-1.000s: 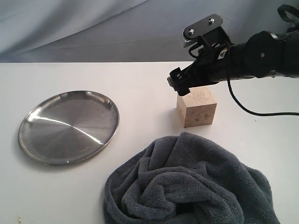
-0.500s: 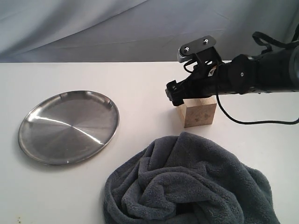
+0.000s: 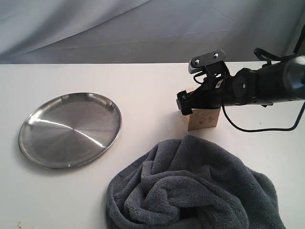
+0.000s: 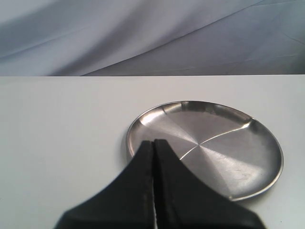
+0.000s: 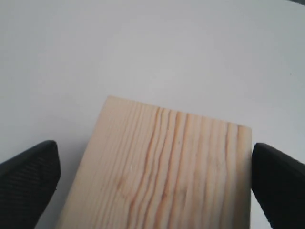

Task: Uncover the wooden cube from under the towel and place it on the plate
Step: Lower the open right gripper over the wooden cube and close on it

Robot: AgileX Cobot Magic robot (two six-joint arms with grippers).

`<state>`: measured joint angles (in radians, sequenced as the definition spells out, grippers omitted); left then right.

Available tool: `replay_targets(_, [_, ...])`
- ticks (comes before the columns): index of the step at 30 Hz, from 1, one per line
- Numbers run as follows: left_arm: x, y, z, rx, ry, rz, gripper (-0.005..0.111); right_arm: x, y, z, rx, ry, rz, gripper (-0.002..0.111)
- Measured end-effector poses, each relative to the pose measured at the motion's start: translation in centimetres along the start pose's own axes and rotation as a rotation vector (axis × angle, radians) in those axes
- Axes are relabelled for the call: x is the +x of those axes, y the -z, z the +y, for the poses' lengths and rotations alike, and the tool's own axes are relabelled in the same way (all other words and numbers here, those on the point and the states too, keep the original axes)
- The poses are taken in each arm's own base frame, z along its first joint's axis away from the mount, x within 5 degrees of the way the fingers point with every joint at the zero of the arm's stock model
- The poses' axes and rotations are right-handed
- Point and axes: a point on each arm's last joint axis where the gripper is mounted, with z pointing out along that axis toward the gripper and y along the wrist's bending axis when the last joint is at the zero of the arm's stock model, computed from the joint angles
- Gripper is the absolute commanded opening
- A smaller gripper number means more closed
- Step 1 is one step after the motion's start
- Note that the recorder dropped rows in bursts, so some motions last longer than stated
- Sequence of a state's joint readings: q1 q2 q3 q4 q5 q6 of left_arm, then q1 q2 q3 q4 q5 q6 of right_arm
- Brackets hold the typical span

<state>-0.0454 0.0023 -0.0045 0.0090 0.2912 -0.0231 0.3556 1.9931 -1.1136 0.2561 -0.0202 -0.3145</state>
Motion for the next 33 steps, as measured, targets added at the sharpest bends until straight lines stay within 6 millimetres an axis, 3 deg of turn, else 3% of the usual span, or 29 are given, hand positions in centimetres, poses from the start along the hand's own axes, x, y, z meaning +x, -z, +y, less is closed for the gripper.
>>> replay_targets(8, [0.00,0.00,0.00,0.000,0.000,0.000,0.000,0.84,-0.91,0.04,0.000,0.000,0.026,0.105])
replay_targets(11, [0.00,0.00,0.00,0.000,0.000,0.000,0.000,0.99,-1.06,0.05,0.000,-0.015,0.031,0.100])
replay_targets(15, [0.00,0.00,0.00,0.000,0.000,0.000,0.000,1.00,-1.08,0.03,0.002,-0.050,0.030,0.078])
replay_targets(24, [0.00,0.00,0.00,0.000,0.000,0.000,0.000,0.99,-1.08,0.03,0.003,-0.056,0.029,0.000])
replay_targets(33, [0.00,0.00,0.00,0.000,0.000,0.000,0.000,0.94,-0.96,0.05,0.000,-0.056,0.033,0.000])
